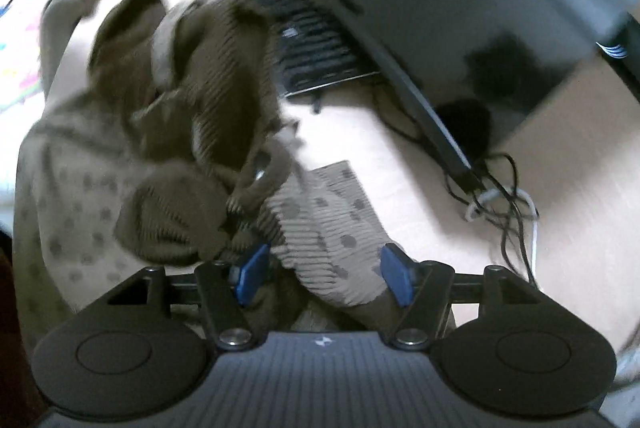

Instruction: Fold clothes

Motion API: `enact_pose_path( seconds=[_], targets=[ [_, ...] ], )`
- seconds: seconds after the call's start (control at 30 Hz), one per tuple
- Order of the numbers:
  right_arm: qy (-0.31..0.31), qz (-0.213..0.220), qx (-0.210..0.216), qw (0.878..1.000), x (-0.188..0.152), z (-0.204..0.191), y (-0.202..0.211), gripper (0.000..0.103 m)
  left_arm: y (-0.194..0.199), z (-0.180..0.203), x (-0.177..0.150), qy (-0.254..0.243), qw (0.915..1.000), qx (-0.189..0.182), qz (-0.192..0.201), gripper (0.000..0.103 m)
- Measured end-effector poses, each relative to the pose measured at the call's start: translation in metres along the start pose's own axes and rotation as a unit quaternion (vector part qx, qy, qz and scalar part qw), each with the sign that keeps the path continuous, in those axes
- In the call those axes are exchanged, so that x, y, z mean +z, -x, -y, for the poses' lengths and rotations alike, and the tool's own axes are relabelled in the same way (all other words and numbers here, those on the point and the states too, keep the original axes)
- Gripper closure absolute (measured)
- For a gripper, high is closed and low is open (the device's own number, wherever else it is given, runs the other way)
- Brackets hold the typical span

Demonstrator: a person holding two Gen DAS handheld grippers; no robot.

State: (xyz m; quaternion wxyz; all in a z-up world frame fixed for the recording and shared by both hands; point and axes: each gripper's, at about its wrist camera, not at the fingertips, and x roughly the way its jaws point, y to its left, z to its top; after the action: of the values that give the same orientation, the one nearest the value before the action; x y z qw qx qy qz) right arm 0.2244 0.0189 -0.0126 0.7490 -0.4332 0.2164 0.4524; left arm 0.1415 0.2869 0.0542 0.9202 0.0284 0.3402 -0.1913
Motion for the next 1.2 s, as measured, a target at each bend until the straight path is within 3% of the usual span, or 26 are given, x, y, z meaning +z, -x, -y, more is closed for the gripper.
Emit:
enact_pose_path(
  seconds=[0.07,0.13,0.2,0.27,0.3,0.37,0.43,0.5,0.53,0.6,0.63,0.7,0.77,0.9,0.93,0.97,1.0,1.03,1.1,1.13,1.2],
  targets=[
    [0.017,-0.001,0.017,1.000,0.002,0.001,-0.006,0.041,-0.024,-0.001,0.008,-0.011,0.9997,-0.017,-0.016,0.006],
    [0.009,-0.005,0.038,0.999,0.006,0.010,-0.014,0.092,-0.052,-0.007,0.017,-0.013,0.9988,-0.035,-0.032,0.006],
    [-0.068,0.004,0.042,0.997,0.017,0.044,-0.019,0.093,-0.077,-0.017,0.019,0.007,0.9973,-0.056,-0.046,0.006],
    [-0.168,0.016,0.060,0.984,0.020,0.086,-0.021,0.092,-0.100,-0.029,0.018,0.040,0.9943,-0.079,-0.059,0.006],
    [-0.184,0.019,0.073,0.980,0.019,0.096,-0.024,0.092,-0.110,-0.035,0.017,0.059,0.9921,-0.090,-0.065,0.008],
    [-0.195,0.023,0.099,0.975,0.016,0.109,-0.031,0.090,-0.122,-0.042,0.011,0.100,0.9875,-0.102,-0.068,0.023],
    [-0.192,0.030,0.114,0.974,0.013,0.114,-0.040,0.070,-0.125,-0.039,0.006,0.116,0.9864,-0.094,-0.068,0.040],
    [-0.163,0.040,0.112,0.979,0.009,0.105,-0.051,0.054,-0.122,-0.028,0.003,0.103,0.9887,-0.075,-0.080,0.045],
    [-0.148,0.045,0.111,0.982,0.007,0.100,-0.057,0.051,-0.121,-0.023,0.002,0.096,0.9895,-0.066,-0.085,0.052],
    [-0.120,0.055,0.108,0.985,0.003,0.091,-0.068,0.053,-0.117,-0.014,0.000,0.083,0.9913,-0.037,-0.095,0.066],
    [-0.122,0.059,0.104,0.985,0.004,0.091,-0.074,0.070,-0.113,-0.011,0.000,0.077,0.9920,-0.020,-0.098,0.074],
    [-0.141,0.065,0.086,0.984,0.005,0.095,-0.075,0.091,-0.102,-0.006,0.001,0.068,0.9930,0.024,-0.094,0.079],
    [-0.165,0.076,0.064,0.981,0.007,0.101,-0.064,0.092,-0.093,-0.001,0.005,0.068,0.9937,0.053,-0.071,0.082],
    [-0.217,0.112,-0.002,0.970,0.015,0.109,-0.004,0.093,-0.078,0.009,0.015,0.080,0.9928,0.089,-0.009,0.085],
    [-0.220,0.118,-0.030,0.968,0.020,0.107,0.015,0.093,-0.074,0.010,0.016,0.089,0.9926,0.082,0.010,0.086],
    [-0.222,0.123,-0.058,0.965,0.024,0.104,0.034,0.093,-0.069,0.008,0.015,0.110,0.9927,0.026,0.041,0.082],
    [-0.225,0.129,-0.087,0.962,0.029,0.101,0.053,0.093,-0.062,0.007,0.012,0.121,0.9898,-0.028,0.069,0.067],
    [-0.223,0.131,-0.111,0.960,0.032,0.096,0.073,0.093,-0.056,0.008,0.008,0.117,0.9878,-0.060,0.083,0.050],
    [-0.210,0.126,-0.152,0.957,0.036,0.083,0.110,0.093,-0.046,0.013,0.003,0.078,0.9872,-0.108,0.087,0.031],
    [-0.200,0.119,-0.168,0.958,0.038,0.073,0.124,0.093,-0.042,0.015,0.000,0.059,0.9860,-0.129,0.088,0.028],
    [-0.195,0.099,-0.193,0.957,0.036,0.060,0.140,0.093,-0.044,0.018,-0.003,0.024,0.9852,-0.150,0.079,0.030]
  ],
)
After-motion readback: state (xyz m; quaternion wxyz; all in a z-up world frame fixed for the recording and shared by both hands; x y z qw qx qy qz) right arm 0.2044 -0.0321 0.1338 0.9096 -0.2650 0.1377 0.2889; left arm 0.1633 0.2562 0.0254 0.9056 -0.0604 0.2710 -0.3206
